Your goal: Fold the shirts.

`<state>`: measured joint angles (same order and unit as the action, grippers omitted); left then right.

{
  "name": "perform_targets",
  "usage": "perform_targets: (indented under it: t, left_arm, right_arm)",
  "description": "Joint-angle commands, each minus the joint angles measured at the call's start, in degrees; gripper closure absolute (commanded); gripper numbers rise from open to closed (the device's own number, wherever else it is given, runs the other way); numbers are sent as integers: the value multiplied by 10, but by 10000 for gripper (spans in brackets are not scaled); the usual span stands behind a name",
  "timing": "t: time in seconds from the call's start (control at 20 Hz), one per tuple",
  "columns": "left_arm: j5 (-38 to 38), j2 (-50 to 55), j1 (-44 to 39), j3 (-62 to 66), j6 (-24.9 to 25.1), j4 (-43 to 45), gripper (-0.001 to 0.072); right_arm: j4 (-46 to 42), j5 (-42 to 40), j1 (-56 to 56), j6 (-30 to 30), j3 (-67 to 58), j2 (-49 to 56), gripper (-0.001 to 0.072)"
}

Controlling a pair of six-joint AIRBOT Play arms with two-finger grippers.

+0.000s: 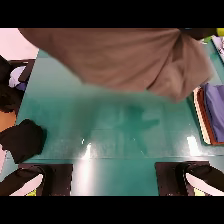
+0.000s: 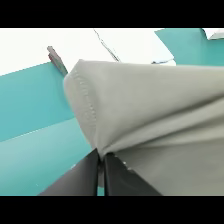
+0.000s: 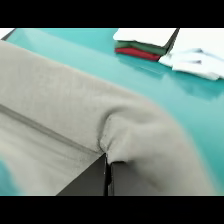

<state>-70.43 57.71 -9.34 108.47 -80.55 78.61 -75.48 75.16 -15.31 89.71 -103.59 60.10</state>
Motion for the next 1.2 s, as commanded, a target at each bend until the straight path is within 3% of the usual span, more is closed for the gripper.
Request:
perform_targets:
  t: [0.0, 0.2, 0.4, 0.55, 0.8, 0.85, 0.9, 0.95, 1.0, 1.05, 1.15]
  left_arm:
    - [-28, 31, 0, -13, 0, -19, 682]
    - [-70, 121, 0, -80, 0, -26, 682]
    - [-33, 217, 0, -168, 0, -26, 681]
    - [32, 287, 0, -181, 7, -26, 681]
    - [141, 314, 0, -179, 12, -26, 681]
    - [147, 313, 0, -177, 11, -26, 680]
    - [143, 313, 0, -175, 12, -26, 679]
    - [138, 313, 0, -174, 12, -25, 643]
    - [136, 312, 0, -174, 13, -24, 380]
    - [128, 311, 0, -172, 13, -20, 218]
    - [68, 310, 0, -149, 10, 3, 215]
  right_arm:
    - [-11, 14, 0, 33, 90, -47, 692]
    - [-6, 7, 0, 43, 235, -27, 691]
    - [-5, -60, 0, 43, 320, 46, 691]
    - [-5, -122, 0, 43, 319, 118, 691]
    - [-6, -129, 1, 43, 221, 226, 687]
    - [-6, -128, 1, 43, 199, 241, 678]
    - [-6, -126, 1, 43, 177, 254, 536]
    - [-6, -126, 3, 43, 158, 263, 362]
    - [-6, -123, 4, 43, 137, 269, 305]
    - [-7, -120, 7, 43, 119, 271, 304]
    - [-9, -92, 16, 43, 91, 265, 304]
